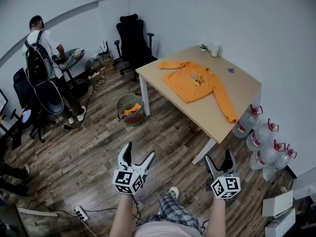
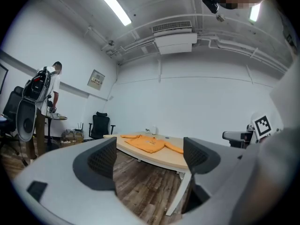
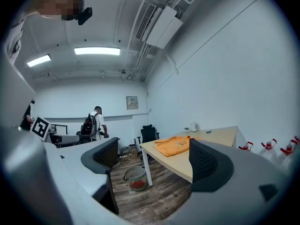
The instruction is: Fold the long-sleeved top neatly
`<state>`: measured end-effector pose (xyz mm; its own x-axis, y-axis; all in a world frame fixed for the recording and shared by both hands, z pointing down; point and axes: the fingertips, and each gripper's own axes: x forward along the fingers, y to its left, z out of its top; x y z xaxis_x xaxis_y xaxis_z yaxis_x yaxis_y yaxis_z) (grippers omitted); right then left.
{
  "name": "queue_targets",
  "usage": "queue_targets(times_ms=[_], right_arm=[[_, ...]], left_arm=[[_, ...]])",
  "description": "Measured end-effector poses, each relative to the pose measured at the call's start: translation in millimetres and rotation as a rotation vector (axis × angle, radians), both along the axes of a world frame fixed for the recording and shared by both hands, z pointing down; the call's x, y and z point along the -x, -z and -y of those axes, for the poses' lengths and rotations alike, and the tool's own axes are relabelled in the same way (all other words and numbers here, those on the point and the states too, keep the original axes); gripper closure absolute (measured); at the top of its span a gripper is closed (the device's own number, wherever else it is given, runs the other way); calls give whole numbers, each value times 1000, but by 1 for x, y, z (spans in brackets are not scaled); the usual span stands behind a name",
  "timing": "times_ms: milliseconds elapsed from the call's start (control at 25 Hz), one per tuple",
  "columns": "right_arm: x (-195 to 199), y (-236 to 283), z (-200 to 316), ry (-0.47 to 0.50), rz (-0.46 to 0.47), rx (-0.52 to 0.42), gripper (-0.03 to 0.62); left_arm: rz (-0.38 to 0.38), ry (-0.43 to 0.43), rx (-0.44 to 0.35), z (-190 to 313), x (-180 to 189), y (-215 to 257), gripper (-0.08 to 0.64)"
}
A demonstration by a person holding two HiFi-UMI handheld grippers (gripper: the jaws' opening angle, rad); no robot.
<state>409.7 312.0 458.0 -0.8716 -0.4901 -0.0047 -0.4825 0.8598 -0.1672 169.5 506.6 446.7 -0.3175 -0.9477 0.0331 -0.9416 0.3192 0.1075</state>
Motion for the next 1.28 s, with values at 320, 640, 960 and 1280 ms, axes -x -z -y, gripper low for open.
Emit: queue_targets(times_ms=[320, 640, 960, 1280], right_arm=[[32, -11, 43, 19, 3, 27, 112], [107, -33, 142, -20, 15, 46, 114], [220, -23, 307, -152, 26, 56, 114], [283, -10, 388, -209, 18, 91, 120]], left_arm=[[-8, 10, 18, 37, 36, -11, 132], [17, -30, 31, 134, 117, -22, 132], [62, -102, 45, 304, 259, -3, 133], [66, -196, 58, 424, 317, 14, 133]])
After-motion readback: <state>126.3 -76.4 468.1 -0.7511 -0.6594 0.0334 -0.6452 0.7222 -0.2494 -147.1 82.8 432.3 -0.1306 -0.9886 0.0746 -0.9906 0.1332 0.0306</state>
